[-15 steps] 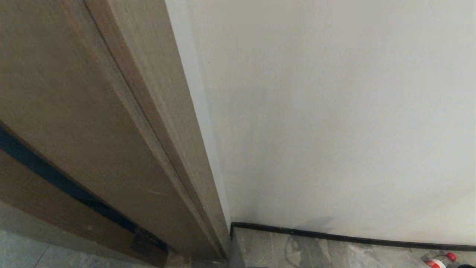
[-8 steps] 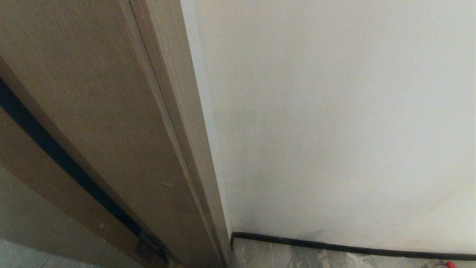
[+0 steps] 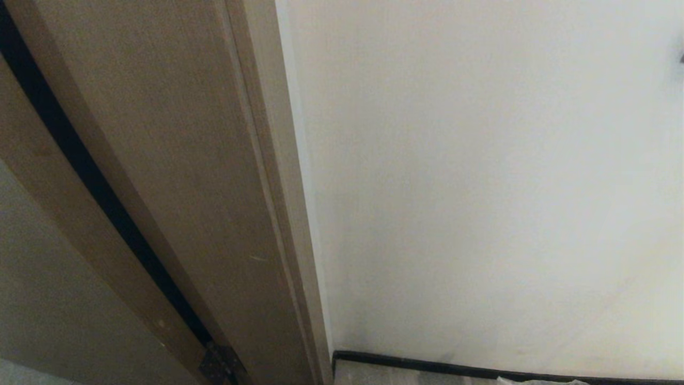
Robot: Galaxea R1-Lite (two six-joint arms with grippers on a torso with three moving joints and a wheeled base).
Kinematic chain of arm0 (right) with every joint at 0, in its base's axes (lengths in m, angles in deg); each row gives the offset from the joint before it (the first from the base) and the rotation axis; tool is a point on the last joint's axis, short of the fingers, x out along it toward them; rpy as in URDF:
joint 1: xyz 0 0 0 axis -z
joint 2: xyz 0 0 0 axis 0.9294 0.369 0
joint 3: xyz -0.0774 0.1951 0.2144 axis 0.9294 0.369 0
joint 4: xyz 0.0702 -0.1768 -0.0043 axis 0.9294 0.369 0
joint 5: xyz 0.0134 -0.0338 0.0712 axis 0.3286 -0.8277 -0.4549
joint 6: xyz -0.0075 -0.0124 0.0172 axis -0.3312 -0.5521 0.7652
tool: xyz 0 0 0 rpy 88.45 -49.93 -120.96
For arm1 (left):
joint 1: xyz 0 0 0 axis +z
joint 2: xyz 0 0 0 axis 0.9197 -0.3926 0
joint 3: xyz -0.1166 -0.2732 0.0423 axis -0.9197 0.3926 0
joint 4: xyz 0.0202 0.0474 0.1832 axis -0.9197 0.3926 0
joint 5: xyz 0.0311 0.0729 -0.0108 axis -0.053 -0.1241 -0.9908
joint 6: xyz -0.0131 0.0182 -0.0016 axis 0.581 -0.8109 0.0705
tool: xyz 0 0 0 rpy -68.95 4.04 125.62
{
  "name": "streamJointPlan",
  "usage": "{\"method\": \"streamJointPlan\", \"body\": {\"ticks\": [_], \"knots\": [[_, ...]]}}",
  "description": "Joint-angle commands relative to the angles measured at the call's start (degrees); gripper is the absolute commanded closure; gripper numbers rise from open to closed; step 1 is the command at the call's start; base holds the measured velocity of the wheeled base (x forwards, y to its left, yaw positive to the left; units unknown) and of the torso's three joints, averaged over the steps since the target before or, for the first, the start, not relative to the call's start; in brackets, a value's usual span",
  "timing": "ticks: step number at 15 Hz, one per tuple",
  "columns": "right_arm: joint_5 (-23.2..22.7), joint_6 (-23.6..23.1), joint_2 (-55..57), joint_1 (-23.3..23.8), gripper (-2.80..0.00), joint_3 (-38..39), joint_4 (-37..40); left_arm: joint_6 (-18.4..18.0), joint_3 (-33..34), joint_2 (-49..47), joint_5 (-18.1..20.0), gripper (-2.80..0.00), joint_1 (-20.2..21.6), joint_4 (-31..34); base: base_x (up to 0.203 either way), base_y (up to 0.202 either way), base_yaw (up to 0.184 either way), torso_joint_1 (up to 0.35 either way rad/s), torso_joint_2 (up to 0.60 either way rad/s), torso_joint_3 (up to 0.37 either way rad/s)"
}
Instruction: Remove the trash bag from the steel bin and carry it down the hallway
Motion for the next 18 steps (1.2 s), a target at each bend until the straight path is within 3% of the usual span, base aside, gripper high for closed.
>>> {"method": "streamJointPlan", "body": {"ticks": [1,7,18], "knots": [[-0.09,-0.08,-0.01,-0.01,0.00,0.09,-0.02,0.02,0.17,-0.02,-0.01,0.00,0.02,0.02,0.000,0.000,0.000,0.002,0.00,0.196],[0.00,0.09,-0.01,-0.01,0.00,0.09,-0.02,0.02,0.09,-0.02,-0.01,0.00,0.02,0.02,0.000,0.000,0.000,0.004,0.00,0.168],[-0.09,-0.08,-0.01,-0.01,0.00,0.09,-0.20,-0.07,0.12,-0.02,-0.01,0.00,0.02,0.02,0.000,0.000,0.000,0.000,0.00,0.004]]}}
